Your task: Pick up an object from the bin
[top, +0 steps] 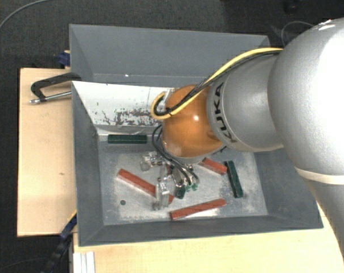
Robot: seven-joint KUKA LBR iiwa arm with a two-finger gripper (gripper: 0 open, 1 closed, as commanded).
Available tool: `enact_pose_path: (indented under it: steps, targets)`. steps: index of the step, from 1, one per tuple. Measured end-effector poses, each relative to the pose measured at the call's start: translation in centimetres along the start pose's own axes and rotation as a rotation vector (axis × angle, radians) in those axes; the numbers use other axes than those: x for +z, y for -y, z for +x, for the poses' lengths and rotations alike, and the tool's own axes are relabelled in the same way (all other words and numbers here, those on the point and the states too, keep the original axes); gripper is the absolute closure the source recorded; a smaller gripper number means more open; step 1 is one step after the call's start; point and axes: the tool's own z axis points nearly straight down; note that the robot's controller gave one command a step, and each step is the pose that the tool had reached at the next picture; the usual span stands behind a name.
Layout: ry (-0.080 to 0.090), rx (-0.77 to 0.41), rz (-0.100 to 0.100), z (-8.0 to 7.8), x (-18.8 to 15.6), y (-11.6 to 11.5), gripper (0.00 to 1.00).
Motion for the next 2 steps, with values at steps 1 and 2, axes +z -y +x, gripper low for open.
enact_pose_path:
  steps: [1, 2]
  targets:
    - [0.006, 0.004, 0.001, -0.2, -0.3, 0.2, 1.00]
    - [0.020, 0.065, 0.000, -1.6, -13.2, -0.4, 1.00]
